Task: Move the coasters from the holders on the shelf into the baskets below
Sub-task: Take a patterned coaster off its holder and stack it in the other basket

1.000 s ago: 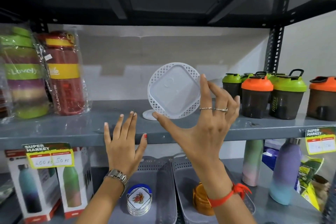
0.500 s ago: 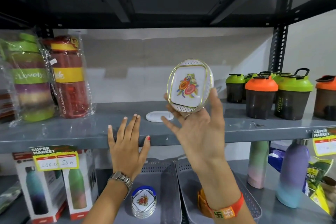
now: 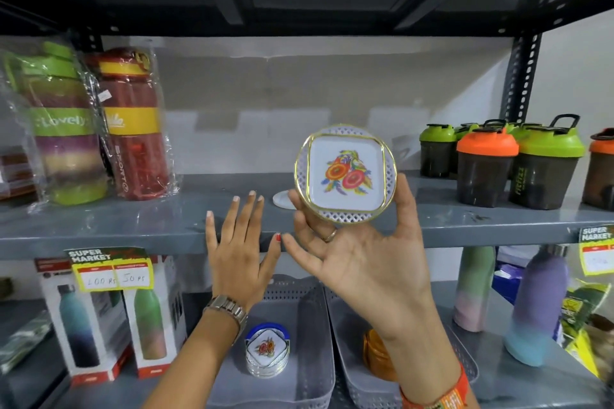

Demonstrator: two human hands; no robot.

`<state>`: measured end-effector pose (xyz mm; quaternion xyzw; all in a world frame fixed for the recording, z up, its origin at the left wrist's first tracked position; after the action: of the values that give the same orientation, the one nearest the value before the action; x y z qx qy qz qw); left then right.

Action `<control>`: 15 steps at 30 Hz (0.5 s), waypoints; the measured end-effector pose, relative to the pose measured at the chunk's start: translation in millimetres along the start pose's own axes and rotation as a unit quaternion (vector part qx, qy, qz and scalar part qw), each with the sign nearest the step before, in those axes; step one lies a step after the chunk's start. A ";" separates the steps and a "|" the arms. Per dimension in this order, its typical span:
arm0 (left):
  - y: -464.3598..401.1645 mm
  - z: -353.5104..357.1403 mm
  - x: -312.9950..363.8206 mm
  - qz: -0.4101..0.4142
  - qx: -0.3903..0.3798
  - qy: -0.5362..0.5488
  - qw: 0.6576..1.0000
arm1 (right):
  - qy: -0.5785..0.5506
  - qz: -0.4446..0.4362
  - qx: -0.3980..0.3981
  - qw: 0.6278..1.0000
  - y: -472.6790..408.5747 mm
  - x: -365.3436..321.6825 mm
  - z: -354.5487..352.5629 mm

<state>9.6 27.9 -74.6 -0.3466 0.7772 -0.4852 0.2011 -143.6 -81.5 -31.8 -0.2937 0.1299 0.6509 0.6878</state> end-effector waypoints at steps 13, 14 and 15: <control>8.2 0.7 -8.9 0.050 0.055 0.053 0.996 | 0.015 0.182 0.241 0.953 9.0 83.7 -131.2; 8.6 1.0 -9.2 0.057 0.059 0.050 0.995 | 0.031 0.190 0.261 0.946 1.3 87.9 -142.6; 9.4 1.9 -9.9 0.062 0.061 0.045 0.995 | 0.058 0.195 0.282 0.938 -7.6 91.8 -153.3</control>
<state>14.4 36.7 -84.1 -0.2626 0.7744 -0.5332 0.2168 -94.1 -94.0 -203.2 -0.0940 0.4026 0.6908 0.5932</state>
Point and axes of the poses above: each hand's wrist, its own y-axis away from the middle knuckle, its own z-axis out of the palm, x = y × z, the point moved 2 cm from there along -y, towards the middle knuckle, and after that the axes turned 1 degree about z, right-handed, at the moved point
